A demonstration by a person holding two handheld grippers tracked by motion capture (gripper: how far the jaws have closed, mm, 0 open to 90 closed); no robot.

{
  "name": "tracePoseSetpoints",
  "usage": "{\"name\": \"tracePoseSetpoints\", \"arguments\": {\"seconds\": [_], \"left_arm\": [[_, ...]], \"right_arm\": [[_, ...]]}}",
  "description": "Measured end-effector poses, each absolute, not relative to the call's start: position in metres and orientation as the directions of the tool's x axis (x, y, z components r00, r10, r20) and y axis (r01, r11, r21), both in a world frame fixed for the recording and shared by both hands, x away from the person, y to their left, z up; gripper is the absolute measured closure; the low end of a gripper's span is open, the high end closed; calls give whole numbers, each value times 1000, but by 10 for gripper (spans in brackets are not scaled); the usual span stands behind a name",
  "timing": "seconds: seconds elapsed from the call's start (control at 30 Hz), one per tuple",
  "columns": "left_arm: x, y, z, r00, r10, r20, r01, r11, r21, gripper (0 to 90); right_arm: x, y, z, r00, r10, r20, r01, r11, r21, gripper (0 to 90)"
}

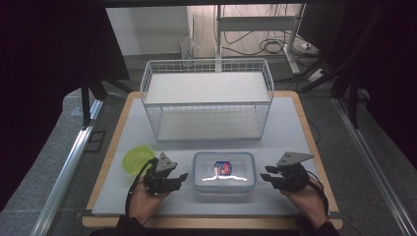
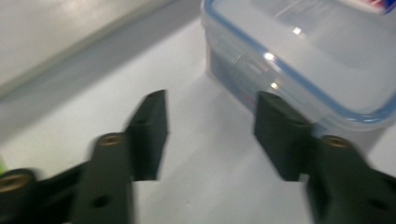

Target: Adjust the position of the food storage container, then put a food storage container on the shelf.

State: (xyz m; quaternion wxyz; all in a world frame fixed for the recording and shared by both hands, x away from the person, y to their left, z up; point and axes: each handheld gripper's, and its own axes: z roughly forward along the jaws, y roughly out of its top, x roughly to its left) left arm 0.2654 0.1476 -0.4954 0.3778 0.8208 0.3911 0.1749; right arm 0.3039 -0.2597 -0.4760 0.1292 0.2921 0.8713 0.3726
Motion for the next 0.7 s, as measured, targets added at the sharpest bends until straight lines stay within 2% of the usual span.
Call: {"name": "tracePoseSetpoints", "arguments": {"seconds": [0.23,0.4,0.57,0.7], "left_arm": [[255,155,-500,662,749,-31,475,-387,791,189],[252,156,-504,674,738,-34,479,-402,780,119],[254,156,-507,687,727,-15,459,-417,785,41],[256,155,-506,704,710,-22,446,-418,792,34]], "right_arm": [[299,-260,-474,-783,622,-15,401,523,752,365],[299,-261,-475,-773,635,5,409,492,769,249],[301,-263,-476,-762,647,18,419,473,775,189],[301,-264,-474,-757,653,22,416,456,787,149]]}}
